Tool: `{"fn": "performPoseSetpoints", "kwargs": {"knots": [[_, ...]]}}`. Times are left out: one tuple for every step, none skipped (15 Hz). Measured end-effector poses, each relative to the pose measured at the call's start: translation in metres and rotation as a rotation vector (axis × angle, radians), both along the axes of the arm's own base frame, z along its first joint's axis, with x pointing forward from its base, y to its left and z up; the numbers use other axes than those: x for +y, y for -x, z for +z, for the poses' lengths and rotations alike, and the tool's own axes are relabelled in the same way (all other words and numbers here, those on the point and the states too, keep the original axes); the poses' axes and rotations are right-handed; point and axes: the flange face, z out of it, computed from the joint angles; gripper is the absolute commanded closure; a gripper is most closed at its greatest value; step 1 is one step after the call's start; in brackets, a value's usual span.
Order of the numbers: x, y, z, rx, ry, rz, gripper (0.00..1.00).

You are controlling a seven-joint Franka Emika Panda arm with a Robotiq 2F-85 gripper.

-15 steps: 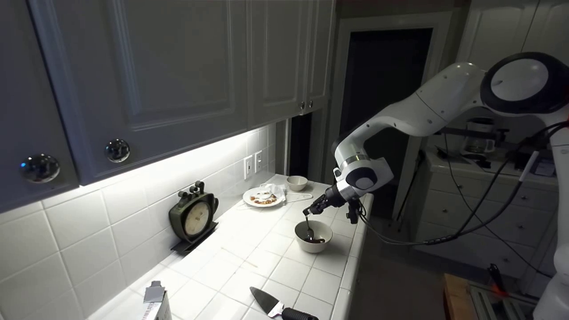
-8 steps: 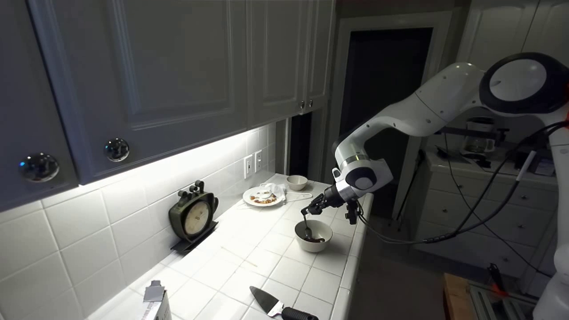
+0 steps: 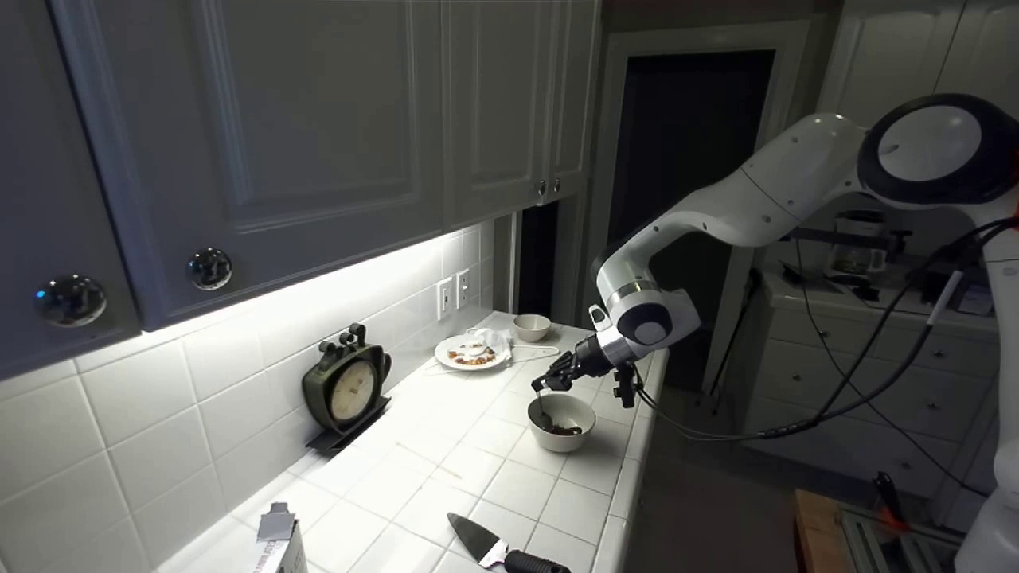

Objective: Use the spoon to stir in the bowl

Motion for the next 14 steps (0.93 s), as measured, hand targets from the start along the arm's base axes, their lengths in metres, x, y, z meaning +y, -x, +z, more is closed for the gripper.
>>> {"fn": "performPoseSetpoints", "kwargs": {"knots": [[0.001,0.000,0.000,0.000,0.000,0.005,0.99],[0.002,0.000,0.000,0.001,0.001,0.008,0.99],[0.003,0.002,0.000,0.003,0.004,0.012,0.99],[0.004,0.003,0.001,0.007,0.007,0.016,0.99],[0.004,0.006,0.001,0.012,0.010,0.017,0.99],[0.004,0.008,0.002,0.019,0.013,0.016,0.99],[0.004,0.011,0.003,0.029,0.018,0.013,0.99],[0.003,0.014,0.004,0.042,0.024,0.010,0.99],[0.002,0.016,0.006,0.057,0.031,0.004,0.99],[0.001,0.019,0.007,0.069,0.038,-0.001,0.99],[-0.001,0.021,0.008,0.081,0.047,-0.007,0.99],[-0.002,0.022,0.009,0.091,0.053,-0.014,0.99],[-0.004,0.024,0.010,0.100,0.059,-0.023,0.99],[-0.005,0.025,0.011,0.107,0.064,-0.031,0.99]]}}
